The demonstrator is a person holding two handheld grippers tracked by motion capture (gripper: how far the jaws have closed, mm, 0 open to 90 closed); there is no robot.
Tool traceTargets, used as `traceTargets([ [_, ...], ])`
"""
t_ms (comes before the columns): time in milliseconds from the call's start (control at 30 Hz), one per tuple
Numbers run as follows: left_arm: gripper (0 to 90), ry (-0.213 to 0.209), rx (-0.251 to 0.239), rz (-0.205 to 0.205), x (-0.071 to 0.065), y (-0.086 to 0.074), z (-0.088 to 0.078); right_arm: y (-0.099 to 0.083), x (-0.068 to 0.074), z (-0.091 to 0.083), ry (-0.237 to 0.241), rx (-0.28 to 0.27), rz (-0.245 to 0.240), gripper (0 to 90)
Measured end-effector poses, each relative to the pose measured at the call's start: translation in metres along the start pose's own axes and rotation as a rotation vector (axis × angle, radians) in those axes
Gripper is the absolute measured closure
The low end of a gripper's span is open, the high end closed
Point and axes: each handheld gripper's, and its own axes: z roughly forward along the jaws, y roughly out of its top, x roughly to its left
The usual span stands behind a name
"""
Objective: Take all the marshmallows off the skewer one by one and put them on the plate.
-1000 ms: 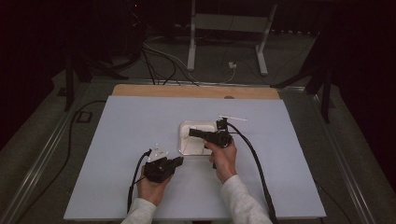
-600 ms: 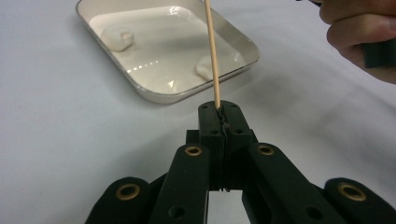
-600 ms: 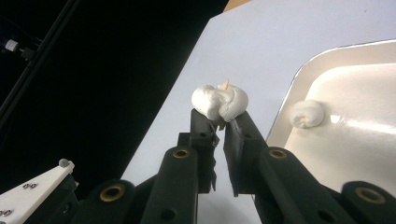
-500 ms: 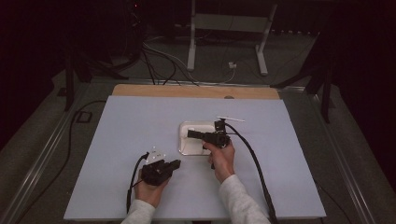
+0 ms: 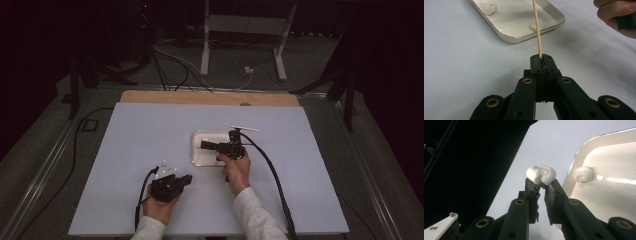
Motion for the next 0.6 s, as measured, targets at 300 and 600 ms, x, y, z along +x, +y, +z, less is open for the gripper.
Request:
traceTargets([
  [300, 90.0, 0.006, 0.015, -0.013, 0.0007, -0.0032, 0.0006, -0.0004, -0.0021, 0.0019, -0.01, 0.009, -0.001, 79.9],
  [600, 90.0, 0.012, 0.025, -0.016, 0.0006, -0.0056, -0.0002, 0.0008, -0.0045, 0.0017, -0.019, 0.012, -0.001, 79.7],
])
